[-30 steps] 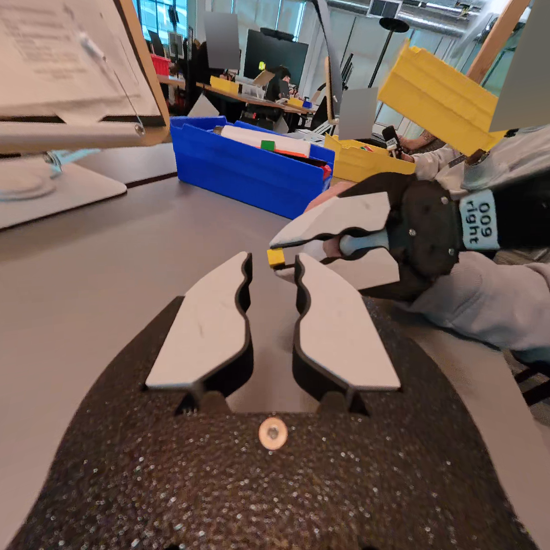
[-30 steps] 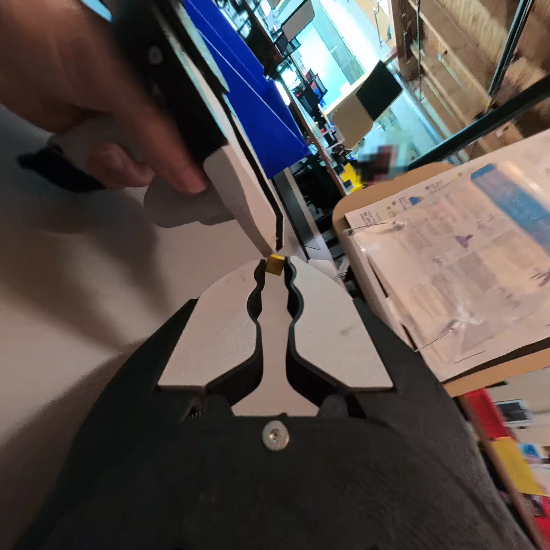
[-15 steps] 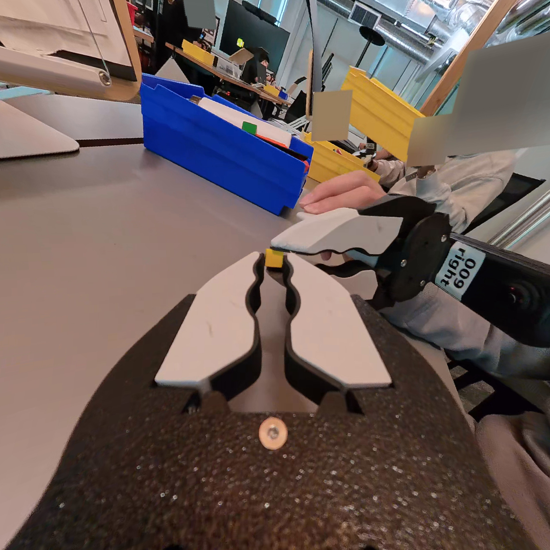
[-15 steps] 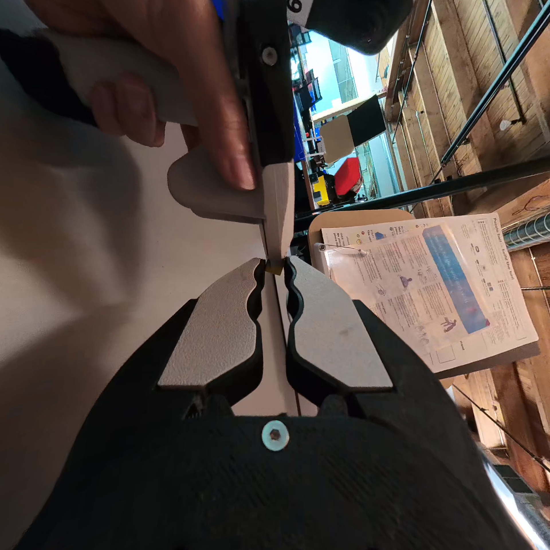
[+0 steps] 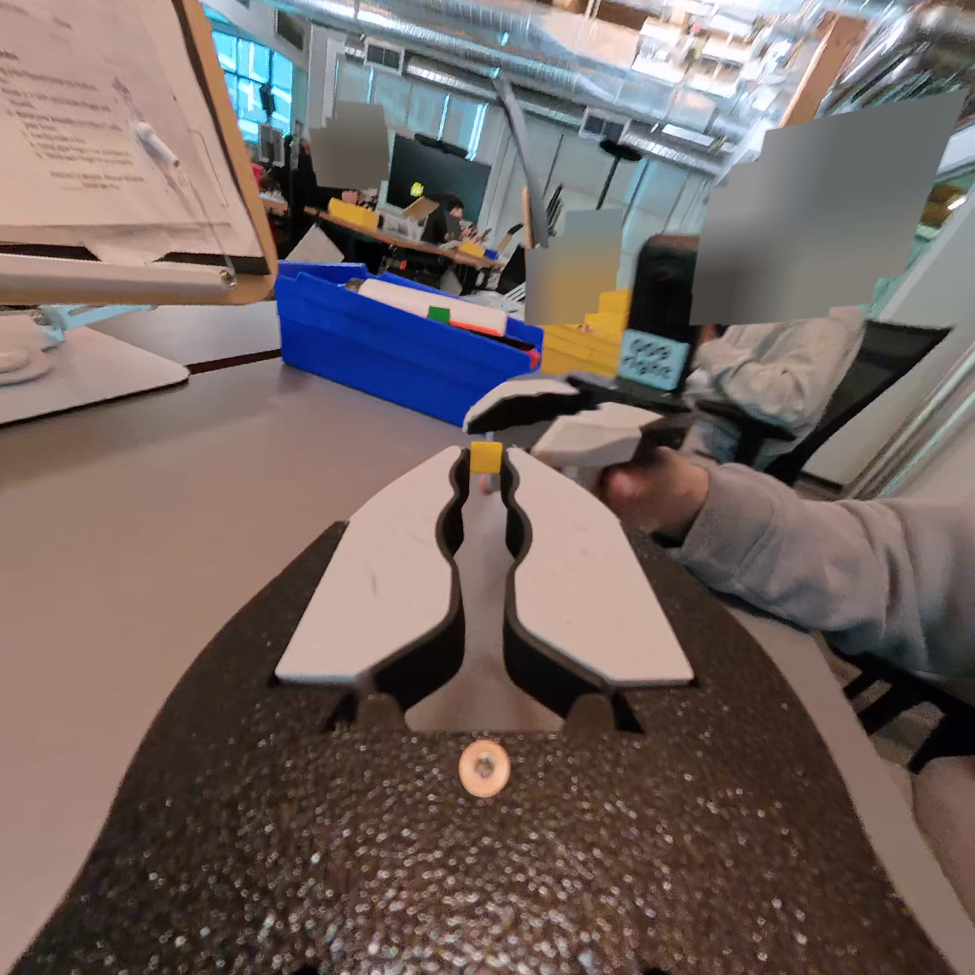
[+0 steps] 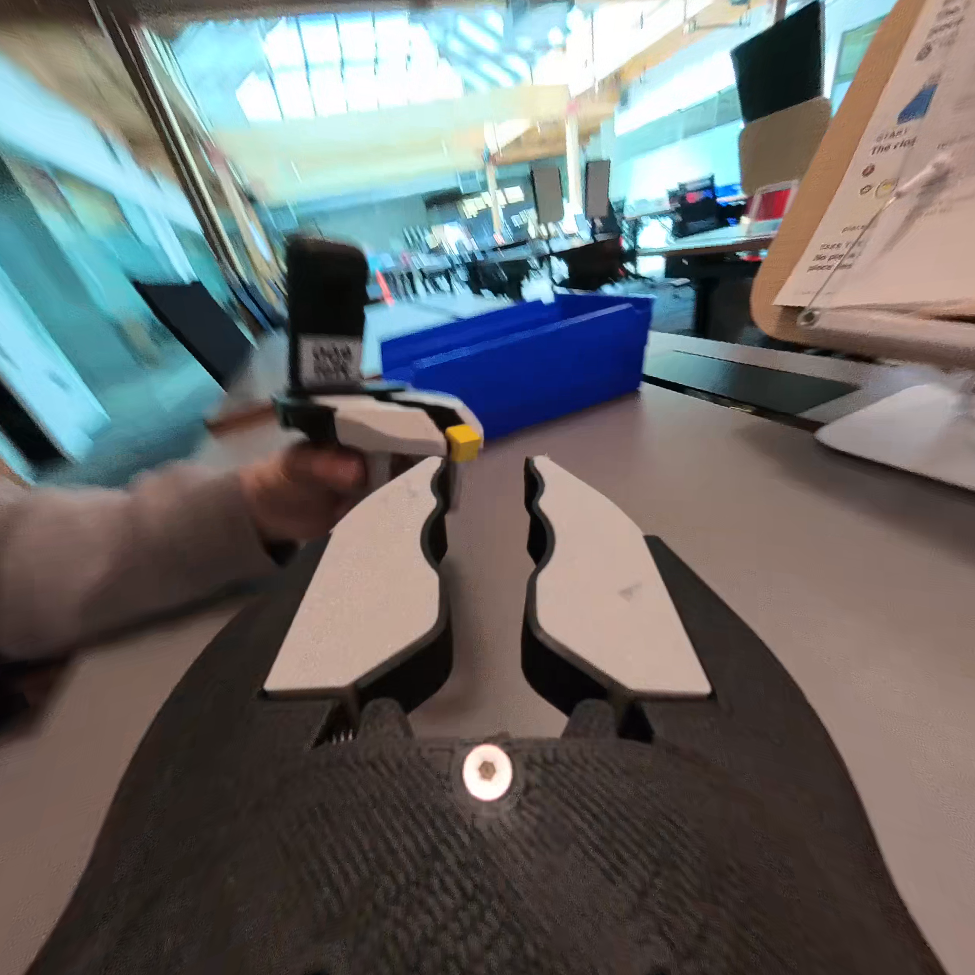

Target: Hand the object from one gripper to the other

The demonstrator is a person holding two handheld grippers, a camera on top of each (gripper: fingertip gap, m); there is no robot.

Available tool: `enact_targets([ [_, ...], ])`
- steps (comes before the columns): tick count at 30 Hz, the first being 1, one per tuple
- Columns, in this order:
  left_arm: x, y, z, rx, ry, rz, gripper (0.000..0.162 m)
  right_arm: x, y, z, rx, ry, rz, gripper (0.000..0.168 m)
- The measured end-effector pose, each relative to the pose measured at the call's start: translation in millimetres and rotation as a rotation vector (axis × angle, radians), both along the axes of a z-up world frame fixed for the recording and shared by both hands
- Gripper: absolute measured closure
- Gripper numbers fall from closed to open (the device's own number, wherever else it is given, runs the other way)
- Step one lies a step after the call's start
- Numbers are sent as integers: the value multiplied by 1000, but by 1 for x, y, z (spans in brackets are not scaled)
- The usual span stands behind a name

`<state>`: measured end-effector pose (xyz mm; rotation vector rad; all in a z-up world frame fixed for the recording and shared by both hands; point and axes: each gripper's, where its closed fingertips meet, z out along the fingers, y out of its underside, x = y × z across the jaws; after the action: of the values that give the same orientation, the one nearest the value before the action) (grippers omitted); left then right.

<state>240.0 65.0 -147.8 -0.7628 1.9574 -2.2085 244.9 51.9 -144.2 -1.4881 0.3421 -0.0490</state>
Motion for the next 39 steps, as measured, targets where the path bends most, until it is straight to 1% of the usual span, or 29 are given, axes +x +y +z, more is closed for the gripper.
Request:
enact_targets([
  [2, -4, -2, 7, -78, 31, -46, 151, -1, -3, 8, 111, 70, 39, 145],
  [5, -12, -5, 12, -158, 78, -133, 152, -13, 1, 13, 139, 30, 108, 144],
  [7, -16, -7, 15, -173, 64, -163, 152, -24, 5, 18, 177, 70, 183, 143],
  [8, -19, -8, 15, -170, 52, -180, 152, -26, 7, 19, 191, 93, 202, 147],
  [12, -23, -11, 15, -144, 25, -192, 152, -21, 6, 14, 165, 69, 158, 150],
  [14, -22, -11, 15, -145, 24, -193, 152, -22, 6, 14, 153, 63, 165, 151],
  [17, -23, -12, 14, -135, 21, -197, 152, -25, 7, 15, 153, 23, 173, 157],
  [26, -25, -14, 12, -102, 17, -216, 152, -28, 5, 15, 121, -85, 174, 158],
  [31, -30, -15, 11, -90, 18, -252, 152, -32, 4, 14, 101, -59, 237, 158],
  [35, -27, -15, 11, -91, -1, -219, 152, -30, 5, 14, 85, -60, 216, 159],
  [36, -24, -14, 10, -81, -8, -192, 150, -30, 4, 15, 95, -61, 217, 168],
  [38, -21, -13, 8, -48, -45, -150, 153, -23, 3, 16, 111, -33, 169, 168],
  [39, -24, -14, 9, -39, -72, -157, 162, -19, 3, 14, 108, -22, 147, 168],
])
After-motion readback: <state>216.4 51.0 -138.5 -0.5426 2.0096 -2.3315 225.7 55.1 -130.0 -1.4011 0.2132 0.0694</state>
